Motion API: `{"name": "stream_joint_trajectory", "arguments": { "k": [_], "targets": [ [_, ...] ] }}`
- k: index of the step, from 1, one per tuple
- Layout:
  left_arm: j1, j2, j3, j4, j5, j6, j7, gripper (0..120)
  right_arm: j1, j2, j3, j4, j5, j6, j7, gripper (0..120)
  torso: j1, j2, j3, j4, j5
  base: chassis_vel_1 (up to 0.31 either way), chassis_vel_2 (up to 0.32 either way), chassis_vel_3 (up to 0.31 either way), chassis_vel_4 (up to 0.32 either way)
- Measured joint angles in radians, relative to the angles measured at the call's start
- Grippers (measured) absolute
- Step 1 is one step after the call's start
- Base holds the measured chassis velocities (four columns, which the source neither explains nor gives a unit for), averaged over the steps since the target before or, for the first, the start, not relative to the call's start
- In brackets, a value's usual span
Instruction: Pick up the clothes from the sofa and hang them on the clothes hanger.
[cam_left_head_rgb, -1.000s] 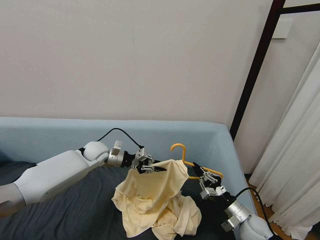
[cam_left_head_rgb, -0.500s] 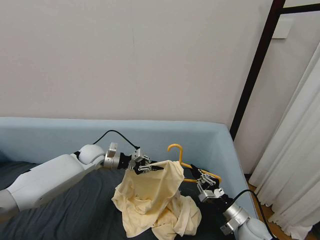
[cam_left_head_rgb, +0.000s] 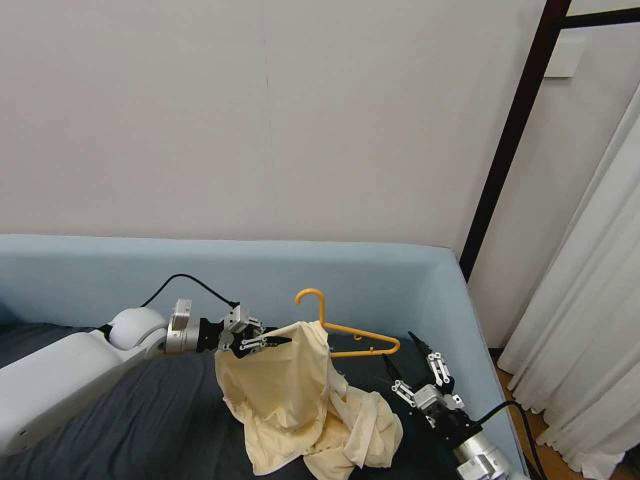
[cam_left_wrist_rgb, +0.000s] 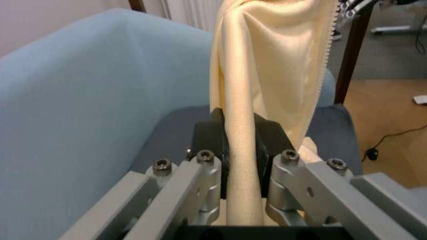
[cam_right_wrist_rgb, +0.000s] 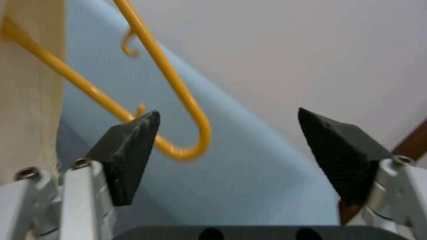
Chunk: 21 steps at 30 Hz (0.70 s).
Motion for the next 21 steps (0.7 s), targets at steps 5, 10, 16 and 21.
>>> {"name": "stream_joint_trajectory", "arguments": {
  "k": [5, 10, 16, 21],
  "targets": [
    [0.142, 0.033, -0.095, -0.033, -0.006, -0.005, -0.015, 8, 0.01, 0.005, -0.013, -0.008, 0.297, -0.135, -0.076, 98, 0.0, 0.0, 0.0, 0.0006, -0.0002, 0.0, 0.0, 0.0, 0.0],
    [0.228, 0.045, -0.163, -0.052, -0.011, -0.005, -0.021, 8, 0.045, 0.03, -0.022, -0.04, 0.523, -0.247, -0.13, 100, 0.0, 0.0, 0.0, 0.0003, -0.0001, 0.0, 0.0, 0.0, 0.0],
    [0.29, 0.053, -0.216, -0.061, -0.023, -0.005, -0.024, 8, 0.096, 0.109, -0.038, -0.143, 0.699, -0.331, -0.219, 100, 0.0, 0.0, 0.0, 0.0002, -0.0001, 0.0, 0.0, 0.0, 0.0],
    [0.301, 0.052, -0.216, -0.062, -0.033, -0.004, -0.012, 8, 0.147, 0.18, -0.055, -0.278, 0.696, -0.302, -0.3, 100, 0.0, 0.0, 0.0, 0.0001, -0.0001, 0.0, 0.0, 0.0, 0.0]
  ]
}}
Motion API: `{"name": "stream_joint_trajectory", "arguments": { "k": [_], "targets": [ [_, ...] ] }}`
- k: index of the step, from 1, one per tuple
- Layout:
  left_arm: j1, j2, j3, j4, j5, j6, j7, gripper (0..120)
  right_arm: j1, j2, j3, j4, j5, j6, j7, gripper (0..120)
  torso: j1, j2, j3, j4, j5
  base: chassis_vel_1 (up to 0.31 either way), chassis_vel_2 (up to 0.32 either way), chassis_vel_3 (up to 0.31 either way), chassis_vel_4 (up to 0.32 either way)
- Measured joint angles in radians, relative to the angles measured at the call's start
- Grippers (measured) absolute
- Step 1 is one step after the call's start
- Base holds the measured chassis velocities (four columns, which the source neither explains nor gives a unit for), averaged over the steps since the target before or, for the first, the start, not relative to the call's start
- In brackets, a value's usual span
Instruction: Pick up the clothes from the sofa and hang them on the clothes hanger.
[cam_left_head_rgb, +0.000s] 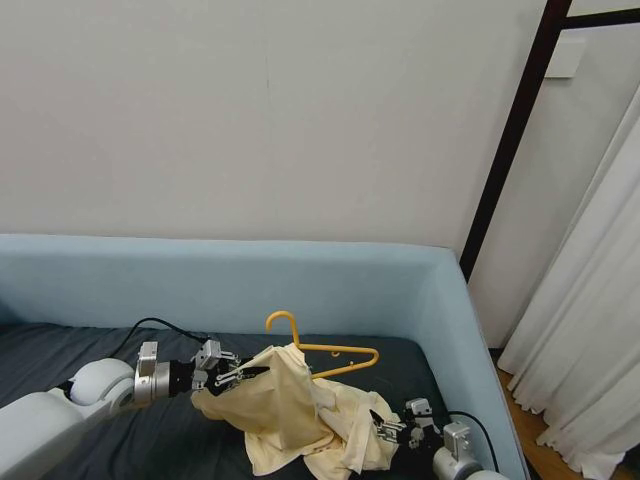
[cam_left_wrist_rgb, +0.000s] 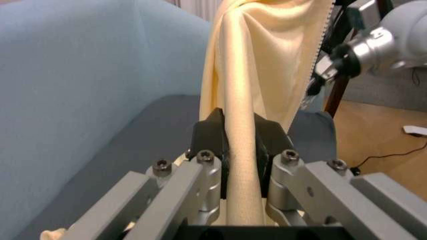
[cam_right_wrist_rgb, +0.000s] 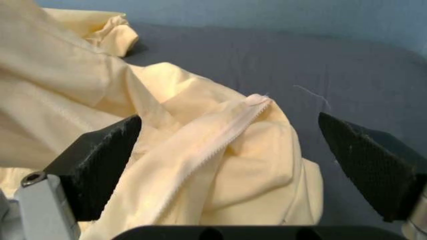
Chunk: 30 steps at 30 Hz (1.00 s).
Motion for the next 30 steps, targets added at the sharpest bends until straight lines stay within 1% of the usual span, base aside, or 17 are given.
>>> {"name": "stream_joint_trajectory", "arguments": {
  "k": [3, 8, 14, 15, 18, 19, 21, 25, 26, 27, 28, 29, 30],
  "targets": [
    [0.004, 0.004, 0.004, -0.002, -0.004, 0.002, 0.001, 8, 0.044, 0.032, -0.013, -0.069, 0.024, 0.005, -0.022, 100, 0.0, 0.0, 0.0, 0.0003, 0.0001, 0.0, 0.0, 0.0, 0.0],
    [0.001, 0.005, 0.007, 0.0, -0.01, 0.007, 0.0, 8, 0.085, 0.04, -0.048, -0.113, 0.042, 0.002, -0.03, 100, 0.0, 0.0, 0.0, 0.0002, -0.0001, 0.0, 0.0, 0.0, 0.0],
    [0.002, 0.012, 0.008, 0.003, -0.013, 0.009, 0.0, 8, 0.128, 0.067, -0.084, -0.162, 0.043, -0.003, -0.031, 99, 0.0, 0.0, 0.0, 0.0002, 0.0, 0.0, 0.0, 0.0, 0.0],
    [0.003, 0.013, 0.008, 0.004, -0.013, 0.009, 0.001, 8, 0.137, 0.074, -0.088, -0.176, 0.043, -0.004, -0.031, 94, 0.0, 0.0, 0.0, 0.0002, 0.0, 0.0, 0.0, 0.0, 0.0],
    [0.006, 0.013, 0.008, 0.006, -0.013, 0.009, 0.002, 8, 0.156, 0.086, -0.094, -0.203, 0.045, -0.008, -0.029, 87, 0.0, 0.0, 0.0, 0.0002, 0.0, 0.0, 0.0, 0.0, 0.0],
    [0.006, 0.012, 0.008, 0.007, -0.013, 0.009, 0.003, 8, 0.16, 0.088, -0.097, -0.21, 0.045, -0.01, -0.029, 82, 0.0, 0.0, 0.0, 0.0002, 0.0, 0.0, 0.0, 0.0, 0.0],
    [0.006, 0.012, 0.007, 0.008, -0.013, 0.009, 0.003, 8, 0.161, 0.089, -0.099, -0.213, 0.045, -0.01, -0.028, 81, 0.0, 0.0, 0.0, 0.0002, 0.0, 0.0, 0.0, 0.0, 0.0],
    [0.006, 0.008, 0.007, 0.01, -0.012, 0.01, 0.004, 8, 0.166, 0.09, -0.107, -0.222, 0.045, -0.011, -0.028, 65, 0.0, 0.0, 0.0, 0.0001, 0.0, 0.0, 0.0, 0.0, 0.0],
    [0.006, 0.008, 0.007, 0.01, -0.012, 0.01, 0.004, 8, 0.166, 0.09, -0.107, -0.222, 0.045, -0.011, -0.028, 65, 0.0, 0.0, 0.0, 0.0001, 0.0, 0.0, 0.0, 0.0, 0.0],
    [0.006, 0.007, 0.007, 0.011, -0.012, 0.01, 0.005, 8, 0.168, 0.092, -0.112, -0.227, 0.044, -0.011, -0.028, 56, 0.0, 0.0, 0.0, 0.0, 0.0, 0.0, 0.0, 0.0, 0.0],
    [0.005, 0.007, 0.008, 0.011, -0.011, 0.01, 0.005, 8, 0.17, 0.093, -0.112, -0.229, 0.044, -0.012, -0.027, 52, 0.0, 0.0, 0.0, 0.0, 0.0, 0.0, 0.0, 0.0, 0.0],
    [0.004, 0.008, 0.01, 0.011, -0.011, 0.01, 0.005, 8, 0.172, 0.095, -0.115, -0.232, 0.044, -0.013, -0.027, 46, 0.0, 0.0, 0.0, 0.0001, 0.0, 0.0, 0.0, 0.0, 0.0],
    [0.004, 0.008, 0.01, 0.011, -0.011, 0.01, 0.005, 8, 0.172, 0.095, -0.115, -0.232, 0.044, -0.013, -0.027, 46, 0.0, 0.0, 0.0, 0.0001, 0.0, 0.0, 0.0, 0.0, 0.0]
  ]
}}
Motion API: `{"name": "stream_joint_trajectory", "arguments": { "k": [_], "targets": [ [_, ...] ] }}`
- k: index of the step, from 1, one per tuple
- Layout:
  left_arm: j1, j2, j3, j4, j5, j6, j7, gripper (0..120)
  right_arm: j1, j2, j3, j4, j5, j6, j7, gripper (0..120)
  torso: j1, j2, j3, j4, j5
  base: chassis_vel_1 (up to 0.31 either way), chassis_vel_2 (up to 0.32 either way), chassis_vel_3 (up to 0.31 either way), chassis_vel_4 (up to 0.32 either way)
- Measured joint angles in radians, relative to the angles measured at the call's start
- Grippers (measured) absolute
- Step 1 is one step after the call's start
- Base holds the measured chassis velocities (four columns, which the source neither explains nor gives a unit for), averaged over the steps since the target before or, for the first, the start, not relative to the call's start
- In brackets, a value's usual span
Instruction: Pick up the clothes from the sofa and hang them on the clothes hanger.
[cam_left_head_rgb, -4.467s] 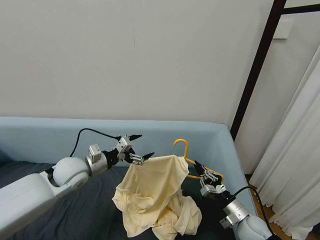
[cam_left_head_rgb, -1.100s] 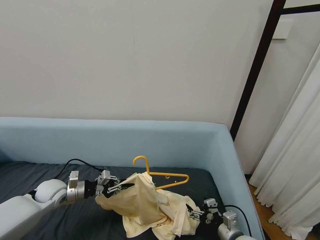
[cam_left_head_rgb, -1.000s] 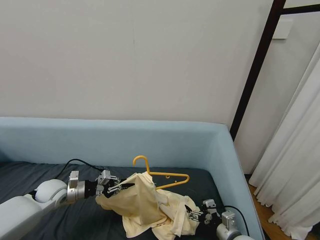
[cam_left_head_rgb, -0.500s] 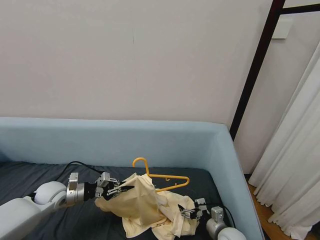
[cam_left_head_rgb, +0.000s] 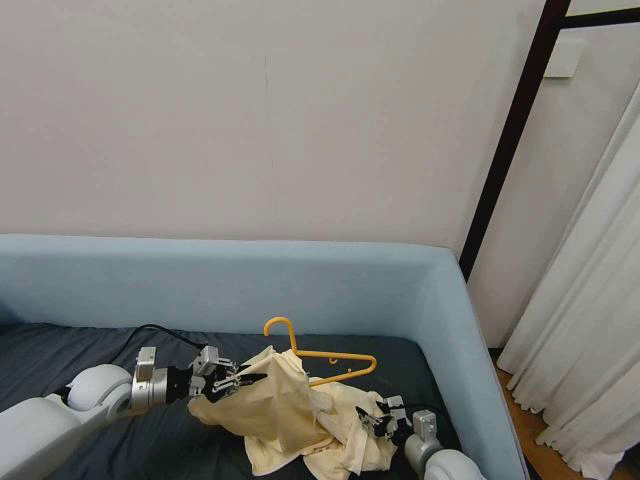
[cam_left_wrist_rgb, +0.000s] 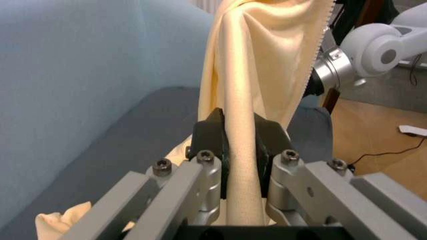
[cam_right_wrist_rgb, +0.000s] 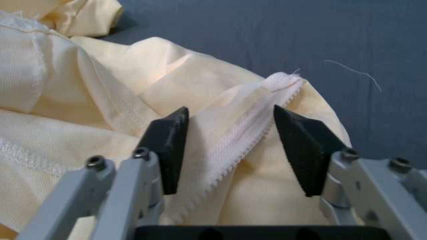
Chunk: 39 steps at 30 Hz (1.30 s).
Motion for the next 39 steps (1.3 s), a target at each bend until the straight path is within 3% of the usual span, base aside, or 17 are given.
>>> {"name": "stream_joint_trajectory", "arguments": {
  "k": [8, 13, 24, 37, 39],
  "targets": [
    [-0.012, -0.003, 0.007, 0.01, 0.0, 0.0, 0.001, 8, 0.012, -0.001, -0.008, -0.014, -0.001, -0.001, 0.0, 13, 0.0, 0.0, 0.0, 0.0, 0.0, 0.0, 0.0, 0.0, 0.0],
    [-0.011, -0.008, 0.009, 0.014, 0.001, 0.0, 0.001, 8, 0.003, 0.009, -0.004, -0.023, -0.01, -0.002, -0.003, 0, 0.0, 0.0, 0.0, 0.0, 0.0, 0.0, 0.0, 0.0, 0.0],
    [-0.01, 0.002, 0.001, 0.006, -0.001, -0.001, 0.002, 8, -0.024, -0.006, 0.034, 0.027, 0.0, 0.003, 0.015, 0, 0.0, 0.0, 0.0, 0.0, 0.0001, 0.0, 0.0, 0.0, 0.0],
    [-0.096, 0.042, 0.039, -0.006, 0.002, -0.008, 0.025, 8, -0.055, -0.124, 0.163, 0.229, 0.0, 0.014, 0.027, 0, 0.0, 0.0, 0.0, 0.0, 0.0001, 0.0, 0.0, 0.0, 0.0],
    [-0.108, 0.044, 0.04, -0.012, 0.004, -0.009, 0.026, 8, -0.06, -0.176, 0.169, 0.291, -0.027, 0.016, 0.024, 0, 0.0, 0.0, 0.0, -0.0001, 0.0001, 0.0, 0.0, 0.0, 0.0]
  ]
}}
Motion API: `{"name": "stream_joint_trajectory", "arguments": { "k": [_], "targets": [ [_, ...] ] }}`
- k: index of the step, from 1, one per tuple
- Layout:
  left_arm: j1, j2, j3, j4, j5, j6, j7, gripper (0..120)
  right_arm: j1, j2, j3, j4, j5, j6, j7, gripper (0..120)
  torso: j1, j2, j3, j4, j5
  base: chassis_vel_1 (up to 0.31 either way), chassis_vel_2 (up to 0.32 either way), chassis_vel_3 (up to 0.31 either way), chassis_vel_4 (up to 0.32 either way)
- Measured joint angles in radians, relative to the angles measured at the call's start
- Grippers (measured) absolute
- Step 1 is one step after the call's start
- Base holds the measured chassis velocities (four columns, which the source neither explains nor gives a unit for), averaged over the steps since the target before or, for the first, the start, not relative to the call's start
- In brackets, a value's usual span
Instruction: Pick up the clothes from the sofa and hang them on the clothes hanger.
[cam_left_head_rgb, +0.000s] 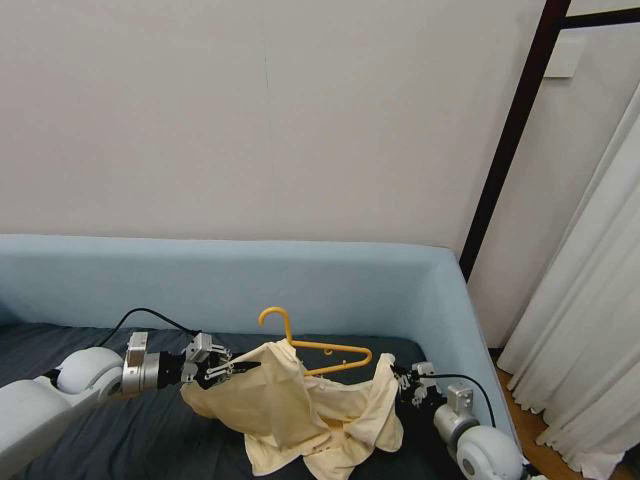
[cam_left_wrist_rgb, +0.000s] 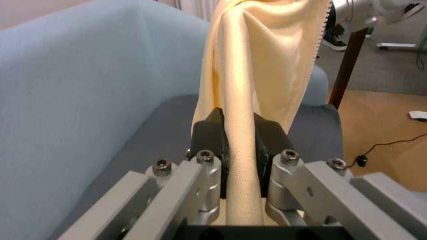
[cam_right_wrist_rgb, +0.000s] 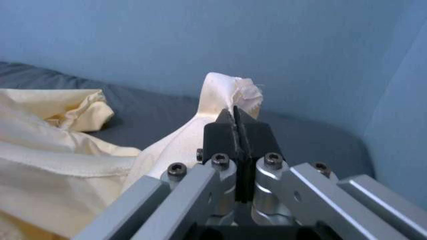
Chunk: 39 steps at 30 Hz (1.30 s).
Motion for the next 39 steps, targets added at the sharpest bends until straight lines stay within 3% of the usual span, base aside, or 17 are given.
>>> {"name": "stream_joint_trajectory", "arguments": {
  "k": [13, 21, 30, 39],
  "targets": [
    [0.002, 0.041, -0.017, -0.047, 0.048, -0.024, 0.044, 8, 0.009, -0.088, 0.008, 0.12, 0.023, 0.001, 0.031, 0, 0.0, 0.0, 0.0, 0.0002, 0.0001, 0.0, 0.0, 0.0, 0.0],
    [0.0, 0.036, -0.017, -0.023, 0.138, -0.046, 0.053, 8, -0.004, -0.133, 0.022, 0.2, 0.041, 0.002, 0.044, 0, 0.0, 0.0, 0.0, 0.0003, 0.0, 0.0, 0.0, 0.0, 0.0],
    [-0.03, -0.03, 0.006, 0.019, 0.164, -0.045, -0.003, 8, -0.031, -0.194, 0.037, 0.327, 0.045, 0.002, 0.06, 0, 0.0, 0.0, 0.0, 0.0001, 0.0, 0.0, 0.0, 0.0, 0.0],
    [-0.07, -0.078, 0.026, 0.055, 0.176, -0.039, -0.027, 8, -0.04, -0.223, 0.046, 0.363, 0.048, 0.002, 0.062, 0, 0.0, 0.0, 0.0, 0.0, 0.0, 0.0, 0.0, 0.0, 0.0]
  ]
}}
